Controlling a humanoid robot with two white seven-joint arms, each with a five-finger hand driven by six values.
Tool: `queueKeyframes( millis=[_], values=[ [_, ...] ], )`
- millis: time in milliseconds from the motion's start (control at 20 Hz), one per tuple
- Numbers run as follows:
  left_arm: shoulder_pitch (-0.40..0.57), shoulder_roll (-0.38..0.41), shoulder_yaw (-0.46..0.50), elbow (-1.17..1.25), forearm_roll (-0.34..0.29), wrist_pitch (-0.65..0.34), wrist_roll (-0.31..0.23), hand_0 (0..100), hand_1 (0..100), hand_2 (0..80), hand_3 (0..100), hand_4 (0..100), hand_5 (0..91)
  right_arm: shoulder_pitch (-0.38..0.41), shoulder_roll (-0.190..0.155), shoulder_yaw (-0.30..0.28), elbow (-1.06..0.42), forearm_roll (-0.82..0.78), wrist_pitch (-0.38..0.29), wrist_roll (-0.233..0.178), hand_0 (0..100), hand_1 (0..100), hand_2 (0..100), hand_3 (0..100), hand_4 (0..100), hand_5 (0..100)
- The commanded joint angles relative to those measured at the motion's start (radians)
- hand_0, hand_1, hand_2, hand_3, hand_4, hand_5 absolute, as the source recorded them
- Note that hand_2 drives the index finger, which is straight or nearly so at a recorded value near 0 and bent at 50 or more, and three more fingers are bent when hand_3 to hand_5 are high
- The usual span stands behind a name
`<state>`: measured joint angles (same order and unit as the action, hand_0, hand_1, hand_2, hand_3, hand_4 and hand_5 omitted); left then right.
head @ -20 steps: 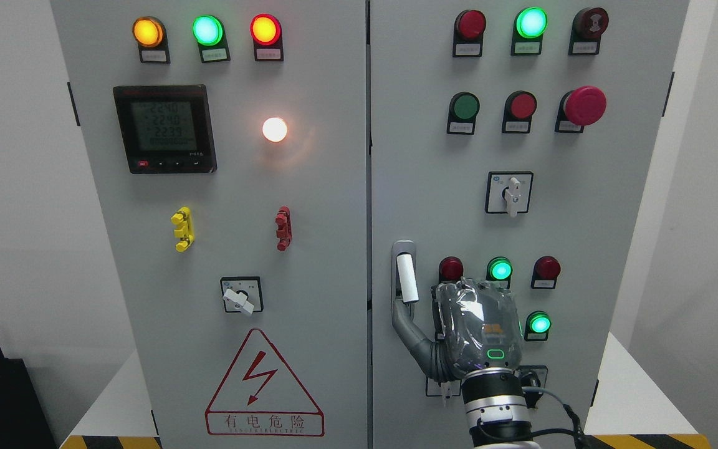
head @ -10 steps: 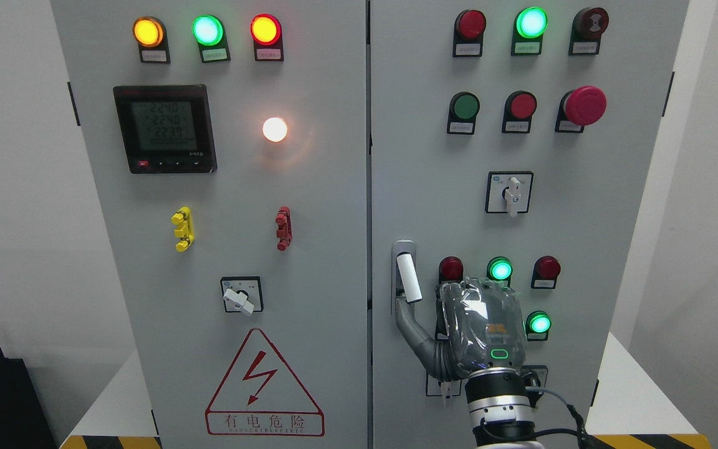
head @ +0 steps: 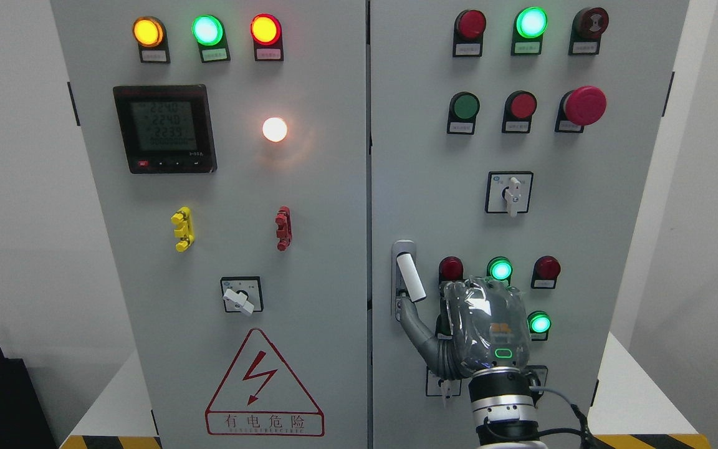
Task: Release door handle
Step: 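Turn the handle with the right hand until it lies horizontal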
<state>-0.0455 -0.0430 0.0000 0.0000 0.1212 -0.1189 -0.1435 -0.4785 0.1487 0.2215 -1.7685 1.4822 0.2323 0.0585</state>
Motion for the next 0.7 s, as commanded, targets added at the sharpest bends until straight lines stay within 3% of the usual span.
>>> queueKeyframes(
  millis=[0, 652],
  values=[
    [0.001, 0.0, 0.011, 0.017, 0.0, -0.002, 0.001, 12, 39, 0.0, 0, 0, 0.0, 0.0, -0.005, -0.011, 0.0, 0.001, -0.001, 0.001, 44, 12, 96, 100, 100, 97],
    [0.001, 0.0, 0.011, 0.017, 0.0, -0.002, 0.001, 12, 39, 0.0, 0, 0, 0.0, -0.002, -0.006, -0.028, -0.003, 0.001, -0.005, 0.001, 44, 13, 96, 100, 100, 97]
  ],
)
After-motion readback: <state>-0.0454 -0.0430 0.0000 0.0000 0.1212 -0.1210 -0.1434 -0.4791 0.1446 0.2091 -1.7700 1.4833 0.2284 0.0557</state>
